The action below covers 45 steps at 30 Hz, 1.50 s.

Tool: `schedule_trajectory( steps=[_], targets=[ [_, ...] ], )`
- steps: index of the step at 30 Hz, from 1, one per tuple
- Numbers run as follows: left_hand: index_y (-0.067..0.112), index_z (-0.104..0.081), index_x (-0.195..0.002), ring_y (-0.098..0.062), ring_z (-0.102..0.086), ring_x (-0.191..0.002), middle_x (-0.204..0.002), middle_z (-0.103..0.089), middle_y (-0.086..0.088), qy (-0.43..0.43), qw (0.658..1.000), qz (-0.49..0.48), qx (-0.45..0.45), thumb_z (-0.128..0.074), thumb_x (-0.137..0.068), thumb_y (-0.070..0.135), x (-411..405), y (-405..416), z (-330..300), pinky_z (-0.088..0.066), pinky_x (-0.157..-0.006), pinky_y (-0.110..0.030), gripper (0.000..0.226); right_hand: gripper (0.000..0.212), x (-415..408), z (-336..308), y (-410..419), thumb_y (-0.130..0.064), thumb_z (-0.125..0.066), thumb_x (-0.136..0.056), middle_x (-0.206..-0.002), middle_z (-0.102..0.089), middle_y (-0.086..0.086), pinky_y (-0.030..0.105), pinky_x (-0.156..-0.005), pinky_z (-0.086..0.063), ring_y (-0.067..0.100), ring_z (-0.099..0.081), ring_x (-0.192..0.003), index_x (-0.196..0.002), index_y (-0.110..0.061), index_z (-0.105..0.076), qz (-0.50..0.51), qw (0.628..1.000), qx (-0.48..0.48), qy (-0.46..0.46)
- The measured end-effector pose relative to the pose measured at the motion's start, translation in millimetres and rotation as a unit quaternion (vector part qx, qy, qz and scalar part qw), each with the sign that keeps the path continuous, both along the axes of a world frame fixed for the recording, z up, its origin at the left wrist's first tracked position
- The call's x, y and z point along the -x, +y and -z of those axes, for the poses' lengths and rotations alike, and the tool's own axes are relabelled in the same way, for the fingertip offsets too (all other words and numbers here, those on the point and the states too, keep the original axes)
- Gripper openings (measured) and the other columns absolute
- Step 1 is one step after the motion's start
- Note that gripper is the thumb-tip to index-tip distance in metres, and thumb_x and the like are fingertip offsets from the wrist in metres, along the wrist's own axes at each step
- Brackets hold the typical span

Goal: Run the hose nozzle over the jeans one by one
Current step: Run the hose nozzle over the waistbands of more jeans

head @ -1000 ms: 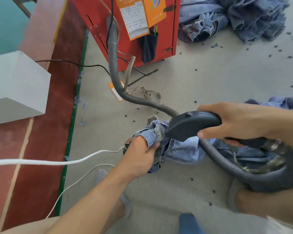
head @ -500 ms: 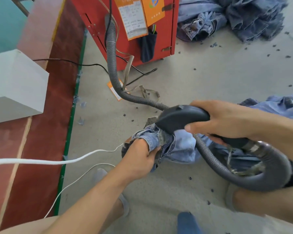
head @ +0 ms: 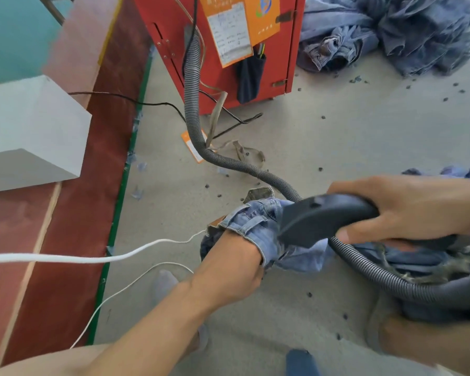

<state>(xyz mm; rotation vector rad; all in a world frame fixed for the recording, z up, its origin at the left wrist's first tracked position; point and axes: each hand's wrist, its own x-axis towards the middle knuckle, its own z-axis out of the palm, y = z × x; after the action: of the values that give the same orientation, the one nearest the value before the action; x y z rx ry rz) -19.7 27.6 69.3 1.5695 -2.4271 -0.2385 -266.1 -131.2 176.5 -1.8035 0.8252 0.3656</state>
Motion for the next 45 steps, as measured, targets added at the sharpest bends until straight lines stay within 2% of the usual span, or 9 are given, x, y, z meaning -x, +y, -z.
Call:
schedule_trajectory(
  steps=[5, 8, 13, 15, 19, 23, 31, 42, 45],
  targets=[
    [0.024, -0.052, -0.121, -0.024, -0.048, -0.119, -0.123, -0.066, -0.004, -0.027, 0.999, -0.012, 0.037, -0.061, -0.081, 0.028, -0.9, 6.4, 6.7, -0.047, -0.101, -0.028, 0.042, 0.016, -28.0, 11.4, 22.4, -0.037, -0.072, -0.093, -0.051, -0.064, -0.008, 0.02, -0.041, -0.044, 0.007, -0.053, -0.034, -0.099, -0.033, -0.057, 0.07, 0.987, 0.139, -0.033],
    [0.028, -0.054, -0.139, -0.024, -0.047, -0.137, -0.144, -0.059, -0.004, 0.167, 0.956, -0.121, -0.207, -0.054, -0.098, 0.035, -1.4, 6.7, 3.6, -0.037, -0.119, -0.042, 0.042, 0.015, -21.8, 6.4, 12.2, -0.036, -0.072, -0.093, -0.053, -0.063, 0.005, 0.031, -0.042, -0.049, 0.021, -0.056, -0.04, -0.094, -0.03, -0.058, 0.213, 0.97, 0.109, -0.052],
    [0.006, -0.073, -0.121, -0.043, -0.064, -0.122, -0.129, -0.067, -0.026, 0.683, 0.529, -0.294, -0.409, -0.058, -0.094, 0.026, -7.2, -5.4, -18.9, -0.053, -0.104, -0.054, 0.037, 0.035, -13.5, 9.9, 7.3, -0.028, -0.075, -0.092, -0.061, -0.064, 0.003, 0.035, -0.047, -0.054, 0.022, -0.06, -0.047, -0.12, -0.034, -0.055, 0.301, 0.946, 0.061, -0.104],
    [0.0, -0.07, -0.127, -0.04, -0.063, -0.124, -0.135, -0.064, -0.026, 0.752, 0.429, -0.285, -0.411, -0.056, -0.092, 0.021, -10.7, -11.8, -26.3, -0.052, -0.106, -0.051, 0.043, 0.068, -18.2, 16.2, 16.9, -0.033, -0.078, -0.086, -0.065, -0.068, 0.003, 0.025, -0.048, -0.054, 0.016, -0.065, -0.048, -0.135, -0.057, -0.037, 0.275, 0.948, 0.121, -0.109],
    [-0.005, -0.064, -0.131, -0.045, -0.06, -0.126, -0.135, -0.062, -0.03, 0.753, 0.452, -0.274, -0.393, -0.051, -0.095, 0.011, -3.5, -18.1, -29.5, -0.048, -0.108, -0.058, 0.042, 0.072, -39.8, 25.0, 37.5, -0.067, -0.072, -0.075, -0.102, -0.066, -0.016, 0.012, -0.07, -0.05, -0.004, -0.067, -0.087, -0.135, -0.067, -0.032, 0.171, 0.961, 0.186, -0.114],
    [0.0, -0.065, -0.132, -0.042, -0.061, -0.127, -0.137, -0.062, -0.027, 0.753, 0.455, -0.236, -0.413, -0.048, -0.102, 0.009, 3.5, -18.0, -30.0, -0.051, -0.106, -0.053, 0.036, 0.069, -53.0, 41.3, 40.8, -0.092, -0.06, -0.061, -0.092, -0.049, -0.002, 0.024, -0.055, -0.038, 0.013, -0.056, -0.065, -0.121, -0.062, -0.042, 0.128, 0.964, 0.23, -0.032],
    [0.0, -0.065, -0.133, -0.042, -0.059, -0.13, -0.14, -0.06, -0.027, 0.79, 0.397, -0.215, -0.416, -0.05, -0.098, 0.007, -3.3, -19.5, -27.8, -0.054, -0.101, -0.053, 0.039, 0.018, -39.0, 62.5, 13.1, -0.032, -0.064, -0.099, -0.075, -0.064, -0.002, 0.036, -0.062, -0.049, 0.019, -0.063, -0.065, -0.112, -0.04, -0.055, 0.211, 0.945, 0.249, -0.011],
    [0.001, -0.059, -0.141, -0.042, -0.055, -0.135, -0.146, -0.056, -0.025, 0.798, 0.311, -0.261, -0.445, -0.038, -0.106, 0.055, -0.8, -21.5, -30.8, -0.038, -0.118, -0.055, 0.067, 0.059, -27.9, 47.5, 11.7, -0.042, -0.059, -0.101, -0.074, -0.057, -0.019, 0.019, -0.055, -0.042, 0.005, -0.059, -0.061, -0.148, -0.061, -0.029, 0.174, 0.945, 0.275, -0.007],
    [-0.002, -0.063, -0.134, -0.04, -0.067, -0.119, -0.13, -0.067, -0.026, 0.792, 0.328, -0.317, -0.406, -0.042, -0.108, 0.026, 4.3, -22.5, -25.1, -0.055, -0.099, -0.05, 0.044, 0.083, -21.4, 27.1, 11.0, -0.041, -0.062, -0.099, -0.059, -0.062, -0.008, 0.017, -0.046, -0.043, 0.012, -0.065, -0.049, -0.155, -0.059, -0.005, 0.193, 0.952, 0.237, -0.001]
  ],
)
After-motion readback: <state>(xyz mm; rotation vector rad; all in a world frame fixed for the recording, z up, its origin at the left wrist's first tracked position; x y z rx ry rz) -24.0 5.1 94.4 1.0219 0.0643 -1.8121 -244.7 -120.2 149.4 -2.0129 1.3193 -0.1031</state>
